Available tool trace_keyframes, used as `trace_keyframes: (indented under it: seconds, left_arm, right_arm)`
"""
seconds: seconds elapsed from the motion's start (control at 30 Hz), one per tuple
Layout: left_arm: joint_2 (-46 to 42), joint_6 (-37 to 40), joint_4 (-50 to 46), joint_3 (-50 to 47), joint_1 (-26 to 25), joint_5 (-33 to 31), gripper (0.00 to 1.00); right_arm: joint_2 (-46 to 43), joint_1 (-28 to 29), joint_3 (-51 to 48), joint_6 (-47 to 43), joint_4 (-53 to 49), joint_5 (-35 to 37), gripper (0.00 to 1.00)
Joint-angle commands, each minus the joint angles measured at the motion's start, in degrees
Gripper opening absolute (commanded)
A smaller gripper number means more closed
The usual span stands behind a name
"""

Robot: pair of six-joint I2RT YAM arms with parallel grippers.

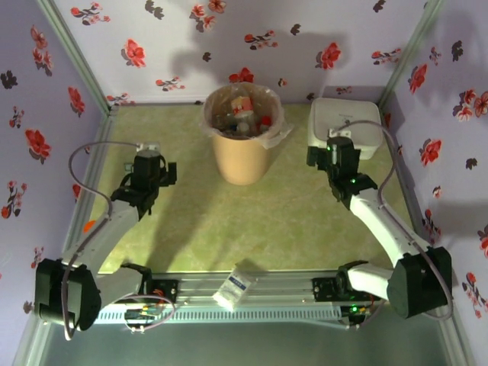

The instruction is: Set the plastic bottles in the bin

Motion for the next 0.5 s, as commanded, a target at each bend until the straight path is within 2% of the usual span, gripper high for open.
trace_keyframes:
  seconds: [0.0, 0.13, 0.3, 0.4, 0.47]
  left_arm:
    - [0.3, 2.4, 11.8, -4.1, 1.4, -4.6, 1.0]
    - [3.3, 4.0, 23.1, -9.9, 3.6, -4.5, 1.0]
    - [10.7, 7.2, 37.2, -14.4, 5.8, -2.0, 1.0]
    - [16.4, 8.7, 45.5, -14.7, 6.3, -1.3, 1.0]
    - [19.0, 10.3, 47.5, -13.4, 6.9, -0.1, 1.0]
  right_arm:
    - [-1.6, -2.8, -6.6, -2.7, 9.2, 5.6, 1.0]
    - [1.6, -5.2, -14.1, -3.0, 21.4, 4.8, 1.0]
    - [9.5, -5.3, -16.9, -4.1, 31.0, 4.5, 1.0]
    - [14.1, -5.2, -18.3, -5.4, 39.1, 4.4, 1.0]
    - [16.4, -5.1, -18.4, -6.8, 41.8, 5.5, 1.0]
